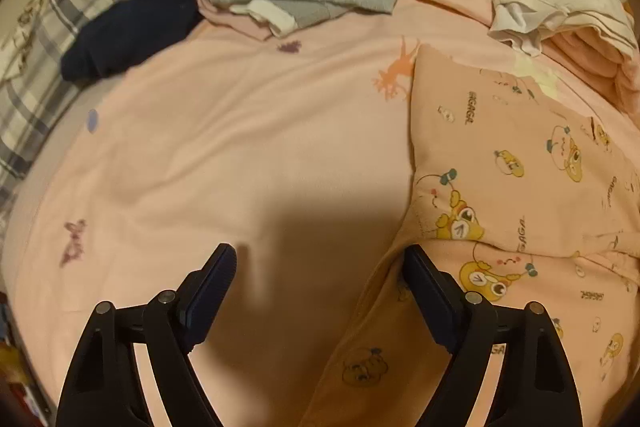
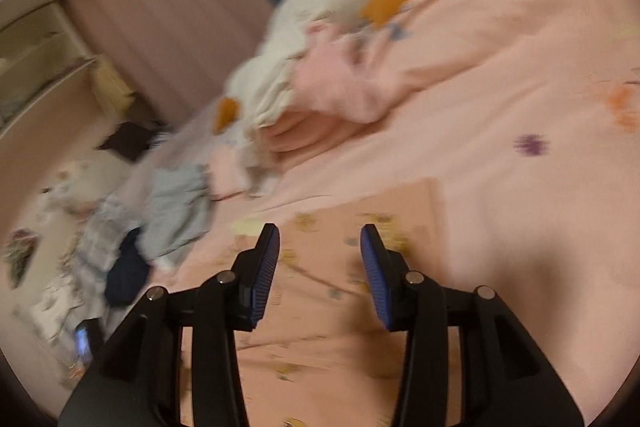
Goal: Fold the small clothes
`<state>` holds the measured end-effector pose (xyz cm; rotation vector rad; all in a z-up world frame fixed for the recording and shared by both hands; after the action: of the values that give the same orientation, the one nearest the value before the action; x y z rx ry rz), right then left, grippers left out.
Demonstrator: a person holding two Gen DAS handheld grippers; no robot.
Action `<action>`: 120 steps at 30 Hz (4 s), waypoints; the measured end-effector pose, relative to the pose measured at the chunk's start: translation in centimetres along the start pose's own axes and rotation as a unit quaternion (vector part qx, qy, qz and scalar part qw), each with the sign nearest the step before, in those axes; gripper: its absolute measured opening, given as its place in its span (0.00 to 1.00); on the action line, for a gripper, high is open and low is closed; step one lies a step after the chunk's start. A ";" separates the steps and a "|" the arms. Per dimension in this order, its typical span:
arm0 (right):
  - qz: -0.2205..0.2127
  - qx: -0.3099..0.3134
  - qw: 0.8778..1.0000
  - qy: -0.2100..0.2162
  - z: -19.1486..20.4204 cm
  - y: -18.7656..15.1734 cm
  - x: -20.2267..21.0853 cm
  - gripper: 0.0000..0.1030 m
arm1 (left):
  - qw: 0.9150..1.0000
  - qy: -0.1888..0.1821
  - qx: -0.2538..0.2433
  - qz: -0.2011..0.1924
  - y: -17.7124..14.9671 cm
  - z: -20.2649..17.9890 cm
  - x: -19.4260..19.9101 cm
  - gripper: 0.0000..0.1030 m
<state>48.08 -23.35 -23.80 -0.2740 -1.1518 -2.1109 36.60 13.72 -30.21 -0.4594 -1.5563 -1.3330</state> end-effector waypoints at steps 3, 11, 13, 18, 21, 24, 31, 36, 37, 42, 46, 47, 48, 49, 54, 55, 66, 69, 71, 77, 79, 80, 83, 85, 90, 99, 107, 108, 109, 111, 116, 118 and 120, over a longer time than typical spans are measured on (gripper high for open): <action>0.132 0.011 0.982 -0.137 -4.1 -4.3 -3.9 0.01 | 0.999 0.023 0.003 -0.031 0.7 0.7 1.6 0.84; 0.174 -0.009 0.970 -0.167 -3.5 -3.8 -0.8 0.14 | 0.997 0.031 0.048 -0.048 1.5 2.5 1.5 0.84; 0.113 0.009 0.986 -0.123 -2.2 -2.6 -0.7 0.22 | 0.998 0.026 0.034 -0.035 1.0 1.7 -0.4 0.84; 0.252 0.019 0.964 -0.085 -1.8 -8.8 -4.7 0.12 | 0.999 0.040 0.010 -0.004 0.0 1.0 -2.1 0.84; 0.277 0.034 0.956 -0.092 -1.1 -8.7 -3.2 0.16 | 0.999 0.047 -0.004 0.011 0.0 1.3 -2.1 0.84; 0.287 0.016 0.956 -0.065 -0.3 -8.2 -2.0 0.25 | 0.999 0.049 0.006 0.021 0.0 1.7 -2.0 0.84; 0.243 -0.011 0.968 0.055 3.2 -8.6 -6.2 0.27 | 0.997 0.079 0.006 -0.005 0.2 1.7 -2.3 0.92; 0.229 -0.017 0.973 0.036 2.6 -7.9 -6.4 0.20 | 0.995 0.095 -0.001 -0.015 0.3 1.4 -2.1 0.92; 0.193 -0.047 0.979 0.039 1.8 -6.3 -5.9 0.19 | 0.995 0.099 -0.002 -0.018 0.3 1.4 -2.1 0.92; 0.168 -0.094 0.980 -0.050 -4.7 -4.6 -9.2 0.00 | 0.993 0.112 -0.008 -0.027 0.6 1.3 -2.2 0.94; 0.093 -0.139 0.986 -0.026 -6.3 -2.5 -9.1 0.00 | 0.991 0.126 -0.012 -0.037 0.7 1.3 -2.2 0.97; 0.085 -0.126 0.988 -0.037 -6.0 -2.2 -8.4 0.02 | 0.991 0.127 -0.013 -0.038 0.7 1.3 -2.1 0.97; 0.077 -0.119 0.989 -0.033 -5.5 -1.9 -7.4 0.13 | 0.991 0.129 -0.013 -0.040 0.7 1.3 -2.0 0.97; 0.074 -0.113 0.991 -0.024 -4.8 -1.4 -6.5 0.15 | 0.990 0.131 -0.014 -0.040 0.7 1.3 -2.0 0.97; 0.143 0.008 0.988 -0.049 0.1 -3.0 -7.1 0.16 | 0.990 0.129 -0.030 -0.044 0.7 1.1 -2.1 0.97; 0.174 0.011 0.982 -0.071 -0.1 -4.7 -8.0 0.16 | 0.991 0.126 -0.036 -0.042 0.8 1.1 -2.1 0.97; 0.170 0.027 0.983 -0.070 0.7 -3.8 -5.5 0.24 | 0.983 -0.080 -0.004 -0.167 3.5 -2.9 6.6 0.52; 0.193 0.014 0.975 -0.105 -1.4 -4.8 -5.8 0.24 | 0.983 -0.102 -0.044 -0.144 3.7 -6.6 4.3 0.51; 0.230 0.031 0.968 -0.092 -0.8 -6.4 -6.1 0.24 | 0.992 -0.089 -0.069 -0.055 2.3 -8.5 0.5 0.43; 0.288 0.204 0.931 -0.096 1.1 -9.7 -3.9 0.25 | 0.994 -0.007 -0.086 -0.072 0.8 -6.0 -1.4 0.56; 0.292 0.170 0.936 -0.095 0.8 -9.3 -3.6 0.24 | 0.997 -0.019 -0.057 -0.046 0.7 -4.4 -1.5 0.56; 0.291 0.140 0.942 -0.092 0.6 -8.8 -3.5 0.25 | 0.999 -0.029 -0.031 -0.031 0.5 -3.3 -1.5 0.56; 0.231 0.103 0.967 -0.043 1.7 -6.4 -2.9 0.27 | 0.997 -0.069 0.010 -0.022 0.3 -2.2 -0.2 0.54; 0.192 0.087 0.977 -0.020 2.1 -5.4 -3.3 0.27 | 0.997 -0.070 0.010 -0.038 0.2 -2.3 1.1 0.52; 0.265 0.066 0.962 0.030 3.7 -9.4 -6.0 0.27 | 0.995 -0.011 -0.028 -0.094 1.5 -4.1 1.4 0.52; 0.293 0.150 0.944 0.003 5.7 -11.1 -5.8 0.29 | 0.990 0.105 -0.060 -0.070 0.5 0.3 -1.7 0.55; 0.206 0.022 0.977 -0.047 -0.4 -4.5 -3.0 0.33 | 0.995 -0.032 0.059 -0.078 2.2 2.5 0.8 0.46; 0.202 0.021 0.978 -0.049 -0.7 -4.3 -2.8 0.33 | 0.993 -0.028 0.036 -0.107 2.8 1.5 2.0 0.46; 0.200 0.018 0.979 -0.046 -0.7 -4.2 -2.8 0.33 | 0.991 -0.027 0.019 -0.129 3.3 0.5 2.8 0.46; 0.201 0.008 0.979 -0.041 -0.6 -4.2 -2.9 0.34 | 0.986 -0.061 -0.017 -0.152 4.1 -2.6 3.9 0.42; 0.214 0.008 0.975 -0.052 -1.3 -4.6 -3.1 0.34 | 0.989 -0.112 -0.066 -0.064 3.1 -8.2 -1.5 0.31; 0.164 -0.014 0.986 -0.036 -1.6 -3.1 -3.1 0.34 | 0.987 -0.086 -0.093 -0.094 2.6 -8.3 -2.3 0.32; 0.088 0.014 0.996 0.002 -0.7 -1.5 -2.9 0.34 | 0.989 -0.066 -0.096 -0.091 2.2 -7.7 -2.0 0.32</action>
<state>49.24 -21.99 -26.60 -0.3463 -1.1123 -1.9388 42.52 8.11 -31.56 -0.5438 -1.6159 -1.6304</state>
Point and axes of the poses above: each gripper's, at about its wrist camera, not at the fingertips, and x roughly against the way its jaws point, z to its left, y to its top, the point moved 9 cm from there along -x, roughly the way its jaws point, and after that the axes turned 3 degrees about -z, right-handed, at the moved point
